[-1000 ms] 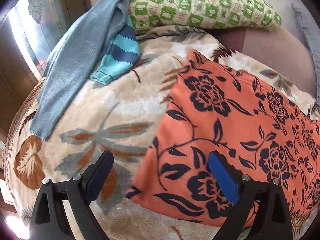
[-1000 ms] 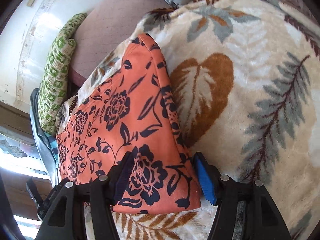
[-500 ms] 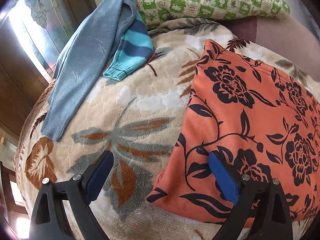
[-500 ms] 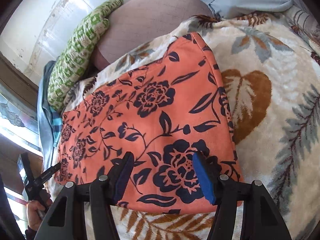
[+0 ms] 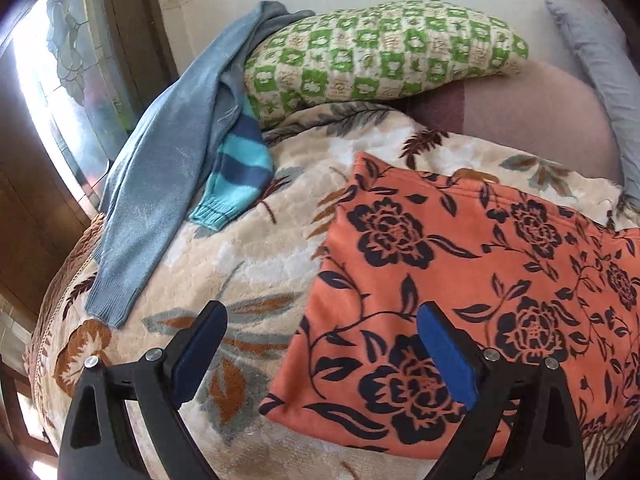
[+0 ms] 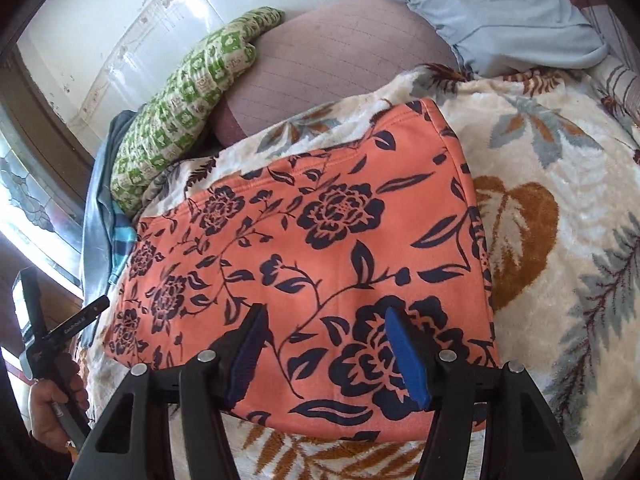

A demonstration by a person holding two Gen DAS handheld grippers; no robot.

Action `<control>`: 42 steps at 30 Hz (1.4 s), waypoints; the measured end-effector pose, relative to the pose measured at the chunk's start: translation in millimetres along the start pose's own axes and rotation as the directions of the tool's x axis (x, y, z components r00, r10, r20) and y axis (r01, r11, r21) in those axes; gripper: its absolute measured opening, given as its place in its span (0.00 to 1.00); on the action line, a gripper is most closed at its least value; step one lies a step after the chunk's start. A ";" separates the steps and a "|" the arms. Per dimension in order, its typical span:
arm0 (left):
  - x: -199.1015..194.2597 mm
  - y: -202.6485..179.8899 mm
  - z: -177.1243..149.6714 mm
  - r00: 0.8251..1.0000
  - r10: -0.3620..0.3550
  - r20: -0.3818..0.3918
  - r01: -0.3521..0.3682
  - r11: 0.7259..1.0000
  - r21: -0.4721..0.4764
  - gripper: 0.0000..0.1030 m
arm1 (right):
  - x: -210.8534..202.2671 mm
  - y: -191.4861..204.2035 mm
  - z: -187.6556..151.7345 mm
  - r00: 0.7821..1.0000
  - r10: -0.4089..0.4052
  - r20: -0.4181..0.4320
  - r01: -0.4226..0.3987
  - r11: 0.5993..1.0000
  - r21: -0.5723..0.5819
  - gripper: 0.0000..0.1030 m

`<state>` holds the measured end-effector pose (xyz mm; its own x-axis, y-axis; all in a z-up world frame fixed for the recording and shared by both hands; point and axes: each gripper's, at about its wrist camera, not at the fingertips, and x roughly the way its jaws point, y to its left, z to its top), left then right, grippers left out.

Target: Fold small clothes

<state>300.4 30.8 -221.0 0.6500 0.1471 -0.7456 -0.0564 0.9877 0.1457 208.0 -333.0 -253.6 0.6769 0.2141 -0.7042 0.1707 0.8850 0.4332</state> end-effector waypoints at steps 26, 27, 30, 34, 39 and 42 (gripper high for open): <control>4.9 -44.6 -14.0 0.993 -0.099 -0.070 0.106 0.989 0.101 0.94 | 16.8 6.9 -4.7 0.998 -0.041 -0.039 0.039 0.998 -0.049 0.62; 3.9 -43.4 -13.5 0.992 -0.105 -0.065 0.111 0.989 0.096 0.94 | 12.3 8.9 -3.6 0.999 -0.031 -0.018 0.030 0.998 -0.056 0.62; 11.9 -43.7 -15.9 0.992 -0.086 -0.095 0.096 0.989 0.113 0.94 | 6.1 16.3 -2.4 1.000 0.010 0.006 -0.009 0.997 -0.077 0.62; 38.9 -42.3 -27.9 0.980 -0.050 -0.191 0.075 0.990 0.121 0.94 | 23.1 19.5 -7.4 0.997 0.014 -0.070 -0.018 0.998 -0.066 0.62; 33.1 -31.6 -20.0 0.978 -0.088 -0.187 0.102 0.993 0.062 0.94 | 37.7 22.0 -12.0 0.992 -0.038 -0.122 0.024 0.993 -0.112 0.62; 28.9 -16.1 -13.3 0.984 -0.082 -0.158 0.086 0.996 0.020 0.94 | 31.9 14.4 -7.5 0.993 0.002 -0.119 -0.011 0.997 -0.070 0.62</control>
<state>310.0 19.8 -253.5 0.5249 0.0723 -0.8481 0.0147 0.9955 0.0940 226.7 -310.3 -274.0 0.5872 0.2637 -0.7653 0.1126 0.9096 0.3999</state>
